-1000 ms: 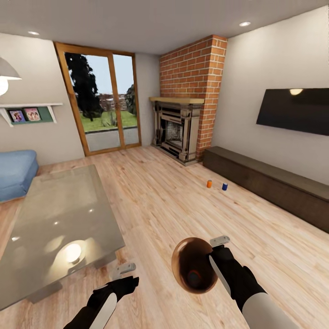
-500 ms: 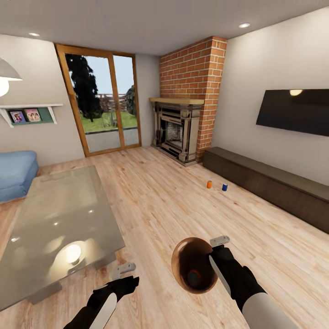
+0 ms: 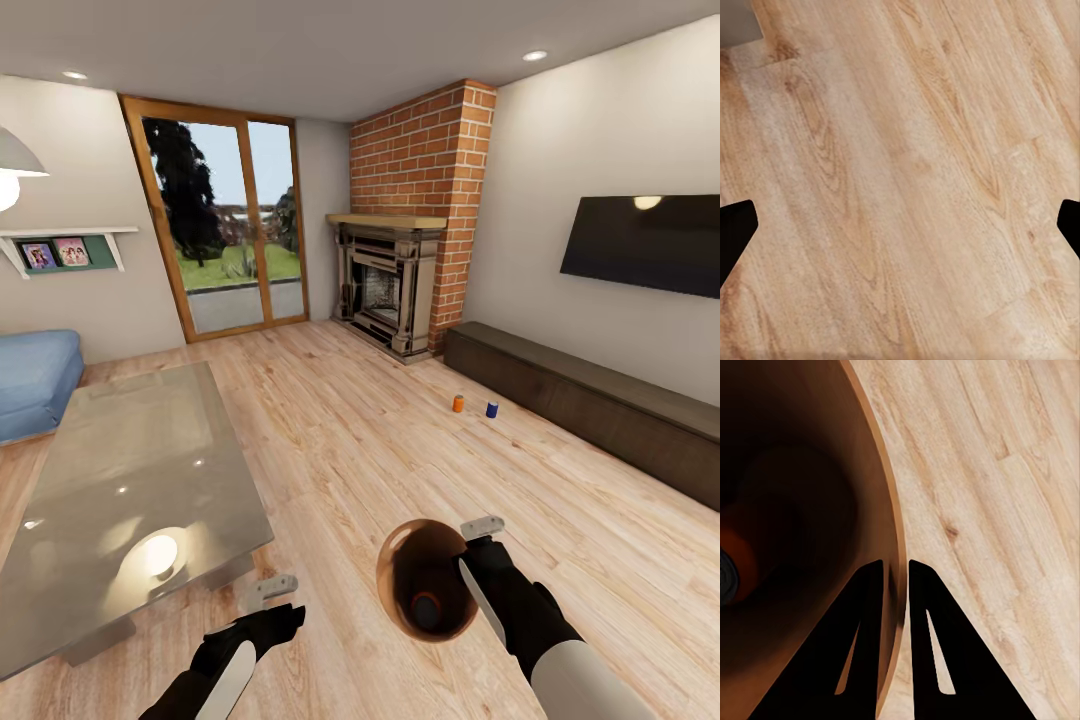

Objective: Put the three can of soda from the living room inside the tash can in the kitchen.

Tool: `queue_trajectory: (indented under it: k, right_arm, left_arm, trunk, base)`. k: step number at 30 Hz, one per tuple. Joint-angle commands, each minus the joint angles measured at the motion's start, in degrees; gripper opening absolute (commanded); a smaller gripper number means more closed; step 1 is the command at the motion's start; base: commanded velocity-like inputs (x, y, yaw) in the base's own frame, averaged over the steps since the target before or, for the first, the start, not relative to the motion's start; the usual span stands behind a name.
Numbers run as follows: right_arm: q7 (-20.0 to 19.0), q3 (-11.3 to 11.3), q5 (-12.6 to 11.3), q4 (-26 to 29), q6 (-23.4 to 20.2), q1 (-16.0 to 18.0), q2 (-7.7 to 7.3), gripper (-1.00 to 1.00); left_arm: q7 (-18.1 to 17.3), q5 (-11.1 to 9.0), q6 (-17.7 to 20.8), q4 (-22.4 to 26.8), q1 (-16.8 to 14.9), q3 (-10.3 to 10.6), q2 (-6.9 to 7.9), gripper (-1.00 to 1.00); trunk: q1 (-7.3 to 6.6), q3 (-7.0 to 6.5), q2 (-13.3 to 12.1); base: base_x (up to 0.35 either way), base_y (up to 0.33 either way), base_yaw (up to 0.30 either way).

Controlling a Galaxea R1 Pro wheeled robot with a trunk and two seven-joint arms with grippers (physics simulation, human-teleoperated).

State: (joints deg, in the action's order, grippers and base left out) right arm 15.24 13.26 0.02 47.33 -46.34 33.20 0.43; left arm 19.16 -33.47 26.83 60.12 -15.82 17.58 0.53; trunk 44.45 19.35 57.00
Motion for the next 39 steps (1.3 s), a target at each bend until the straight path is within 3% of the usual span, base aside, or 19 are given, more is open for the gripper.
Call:
queue_trajectory:
  k: [1,25,39]
  right_arm:
    - [-0.2,0.0,0.2,0.0,0.0,0.0,0.01,-1.00]
    - [-0.1,0.4,0.5,0.1,-0.1,0.0,0.09,-1.00]
    - [-0.1,0.3,0.5,0.0,-0.1,0.0,-0.03,-1.00]
  left_arm:
    - [0.0,0.0,0.0,0.0,0.0,0.0,0.00,1.00]
    - [-0.9,0.1,-0.3,-0.1,0.0,0.1,-0.01,1.00]
    - [-1.0,0.1,-1.7,-3.4,0.0,0.1,-0.02,1.00]
  trunk:
    - [0.00,-0.01,0.0]
    - [0.00,-0.01,0.0]
    - [0.00,-0.01,0.0]
  base:
    - [0.000,0.000,0.000]
    - [0.000,0.000,0.000]
    - [0.000,0.000,0.000]
